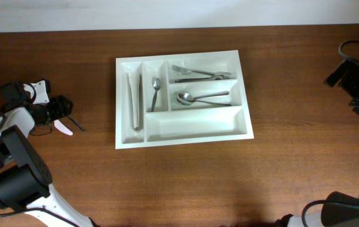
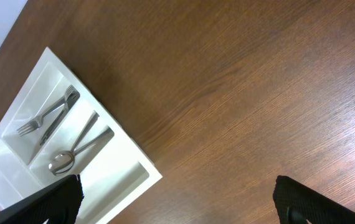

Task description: Pack container

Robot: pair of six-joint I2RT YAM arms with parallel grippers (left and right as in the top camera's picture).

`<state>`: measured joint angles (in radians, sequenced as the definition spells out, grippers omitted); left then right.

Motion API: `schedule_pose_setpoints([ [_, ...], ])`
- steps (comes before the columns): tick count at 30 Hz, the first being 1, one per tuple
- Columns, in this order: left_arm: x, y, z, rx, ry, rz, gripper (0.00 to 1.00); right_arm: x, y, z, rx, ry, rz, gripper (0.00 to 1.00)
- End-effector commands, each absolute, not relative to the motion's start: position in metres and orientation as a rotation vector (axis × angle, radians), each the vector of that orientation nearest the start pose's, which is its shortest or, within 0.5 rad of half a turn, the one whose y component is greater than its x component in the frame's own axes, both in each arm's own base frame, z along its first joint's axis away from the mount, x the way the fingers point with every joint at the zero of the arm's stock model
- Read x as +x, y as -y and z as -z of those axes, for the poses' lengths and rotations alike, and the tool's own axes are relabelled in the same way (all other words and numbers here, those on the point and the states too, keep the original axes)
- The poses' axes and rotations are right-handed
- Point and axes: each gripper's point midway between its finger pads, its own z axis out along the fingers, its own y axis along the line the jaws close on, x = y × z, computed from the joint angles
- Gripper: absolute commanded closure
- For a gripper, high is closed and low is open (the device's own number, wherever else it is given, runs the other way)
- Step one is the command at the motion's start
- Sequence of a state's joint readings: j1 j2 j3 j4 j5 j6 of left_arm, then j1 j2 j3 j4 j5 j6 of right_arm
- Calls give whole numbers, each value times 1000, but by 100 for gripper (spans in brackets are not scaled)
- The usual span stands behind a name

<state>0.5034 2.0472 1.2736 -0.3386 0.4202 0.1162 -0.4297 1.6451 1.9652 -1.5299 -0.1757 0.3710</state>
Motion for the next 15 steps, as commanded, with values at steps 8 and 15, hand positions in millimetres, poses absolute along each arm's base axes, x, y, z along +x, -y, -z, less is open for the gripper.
schedule_pose_setpoints([
  [8,435,-157,-7,-343,-2539,382,42,320,114,-282,1049,-2569,-237,1],
  [15,436,-156,-7,-323,-2534,386,48,320,114,-282,1050,-2569,-237,1],
])
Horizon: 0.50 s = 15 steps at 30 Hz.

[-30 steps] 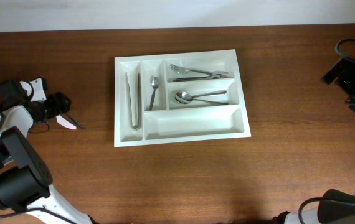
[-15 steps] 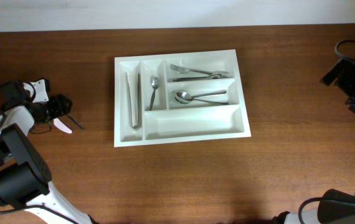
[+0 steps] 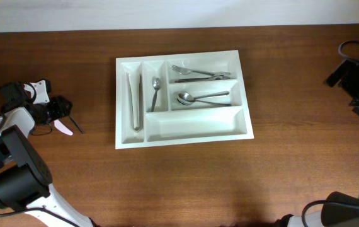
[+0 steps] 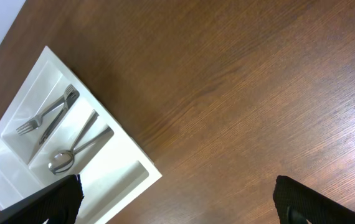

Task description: Pack container

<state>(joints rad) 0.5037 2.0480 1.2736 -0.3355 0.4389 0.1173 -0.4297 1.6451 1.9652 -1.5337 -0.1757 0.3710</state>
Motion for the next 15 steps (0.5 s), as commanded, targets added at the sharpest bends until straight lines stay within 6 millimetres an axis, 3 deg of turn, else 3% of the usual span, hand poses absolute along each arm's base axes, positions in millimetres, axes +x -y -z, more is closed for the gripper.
schedule_pose_setpoints([
  [1,436,-156,-7,-320,-2534,383,50,320,114,-282,1049,-2569,-237,1],
  [15,436,-156,-8,-295,-2533,379,64,320,114,-282,1050,-2569,-237,1],
])
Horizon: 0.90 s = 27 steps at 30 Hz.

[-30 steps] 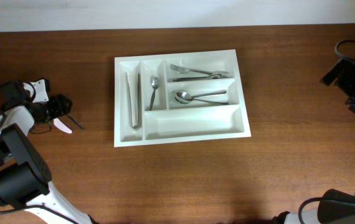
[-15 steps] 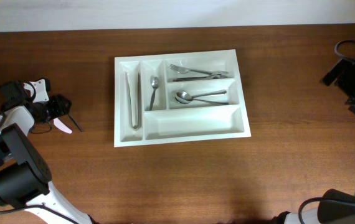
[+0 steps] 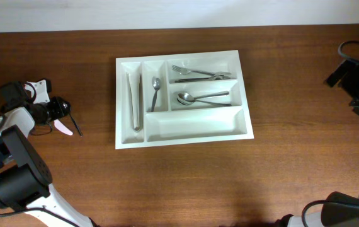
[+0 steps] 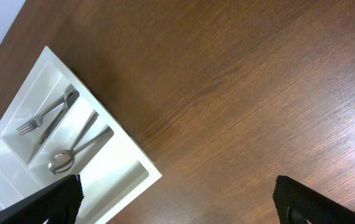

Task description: Pack container

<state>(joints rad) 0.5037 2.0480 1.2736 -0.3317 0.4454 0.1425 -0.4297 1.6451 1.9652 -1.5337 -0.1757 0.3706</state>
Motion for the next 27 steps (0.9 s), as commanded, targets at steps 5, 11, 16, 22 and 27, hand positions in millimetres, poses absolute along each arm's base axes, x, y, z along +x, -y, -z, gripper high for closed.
schedule_pose_setpoints([
  [5,438,-148,-12,-273,-2510,445,60,320,114,-282,1050,-2569,-237,1],
  [11,441,-136,-17,-216,-2477,524,57,320,114,-282,1050,-2569,-237,1],
  [16,439,-135,-17,-203,-2482,526,57,320,114,-282,1050,-2569,-237,1],
  [22,430,-140,-7,-192,-2545,463,57,320,114,-282,1050,-2569,-237,1],
  [27,433,-142,-11,-186,-2516,478,56,320,114,-282,1049,-2569,-237,1],
])
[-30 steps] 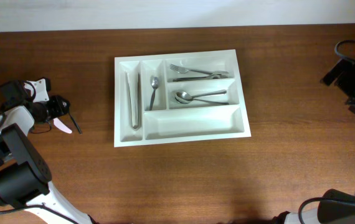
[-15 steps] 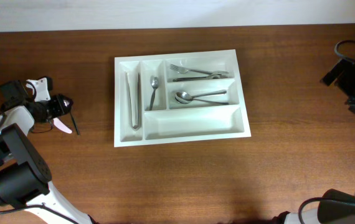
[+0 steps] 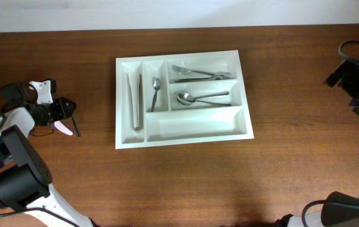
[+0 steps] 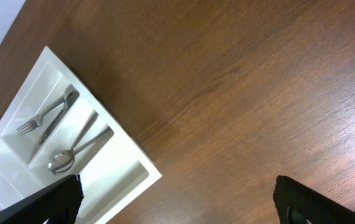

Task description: Pack container

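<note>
A white cutlery tray (image 3: 182, 133) lies mid-table, and its corner (image 4: 141, 177) shows in the right wrist view. It holds long knives (image 3: 133, 99), a small spoon (image 3: 154, 93), forks (image 3: 198, 73) and spoons (image 3: 199, 98); the front compartment is empty. At the far left my left gripper (image 3: 65, 108) sits low over a pink-handled utensil (image 3: 65, 128) with a thin dark part (image 3: 75, 124). Whether its jaws grip that utensil is hidden. My right gripper (image 4: 177, 202) is wide open over bare wood at the far right, its fingers (image 4: 299, 199) holding nothing.
Brown wood table (image 3: 186, 183) all round the tray. A pale wall runs along the far edge (image 3: 179, 12). The arms' black bases stand at the near left (image 3: 12, 180) and near right (image 3: 343, 211). A cable (image 3: 351, 45) loops above the right arm.
The left gripper has turned a little and sits slightly further right. The thin dark part by it now points more toward the near edge. The tray and right arm are unchanged.
At each moment the left gripper stayed at the far left by the pink-handled utensil, turning slightly, with the dark part swinging from slanted to nearly straight toward the near edge. The tray's contents and the open right gripper stayed the same.
</note>
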Robot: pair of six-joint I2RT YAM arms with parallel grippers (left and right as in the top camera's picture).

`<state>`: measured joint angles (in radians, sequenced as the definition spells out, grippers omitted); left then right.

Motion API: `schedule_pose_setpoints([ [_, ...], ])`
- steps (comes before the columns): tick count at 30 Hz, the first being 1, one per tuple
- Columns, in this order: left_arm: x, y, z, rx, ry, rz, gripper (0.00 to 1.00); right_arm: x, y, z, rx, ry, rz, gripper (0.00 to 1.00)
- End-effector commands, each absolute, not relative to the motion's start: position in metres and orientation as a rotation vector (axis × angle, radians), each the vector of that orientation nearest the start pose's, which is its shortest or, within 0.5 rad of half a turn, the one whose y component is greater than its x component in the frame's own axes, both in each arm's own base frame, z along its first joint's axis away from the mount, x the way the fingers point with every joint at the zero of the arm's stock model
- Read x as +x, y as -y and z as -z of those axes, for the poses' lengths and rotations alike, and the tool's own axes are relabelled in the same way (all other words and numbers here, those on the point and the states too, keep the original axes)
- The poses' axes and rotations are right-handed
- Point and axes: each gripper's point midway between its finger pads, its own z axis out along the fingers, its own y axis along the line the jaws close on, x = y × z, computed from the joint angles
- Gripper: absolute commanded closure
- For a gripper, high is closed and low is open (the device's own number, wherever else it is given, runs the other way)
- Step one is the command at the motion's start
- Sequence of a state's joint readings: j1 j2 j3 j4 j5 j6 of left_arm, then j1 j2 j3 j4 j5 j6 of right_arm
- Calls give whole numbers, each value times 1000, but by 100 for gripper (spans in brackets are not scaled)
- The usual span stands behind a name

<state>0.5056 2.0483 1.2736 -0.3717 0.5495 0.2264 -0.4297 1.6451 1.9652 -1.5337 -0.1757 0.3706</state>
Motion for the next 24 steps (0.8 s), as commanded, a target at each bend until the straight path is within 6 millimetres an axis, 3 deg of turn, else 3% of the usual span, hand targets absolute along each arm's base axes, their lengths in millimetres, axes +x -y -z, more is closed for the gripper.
schedule_pose_setpoints([
  [1,434,-141,-13,-182,-2503,498,56,320,114,-282,1050,-2569,-237,1],
  [5,440,-133,-30,-152,-2411,628,56,320,114,-282,1049,-2569,-237,1],
  [9,435,-150,-42,-228,-2402,635,56,320,114,-282,1049,-2569,-237,1],
  [12,429,-168,-48,-277,-2388,615,50,320,114,-282,1049,-2569,-237,1],
  [18,422,-193,-50,-315,-2359,574,46,320,114,-282,1049,-2569,-237,1],
  [24,434,-175,-50,-156,-2322,603,45,320,114,-282,1049,-2569,-237,1],
])
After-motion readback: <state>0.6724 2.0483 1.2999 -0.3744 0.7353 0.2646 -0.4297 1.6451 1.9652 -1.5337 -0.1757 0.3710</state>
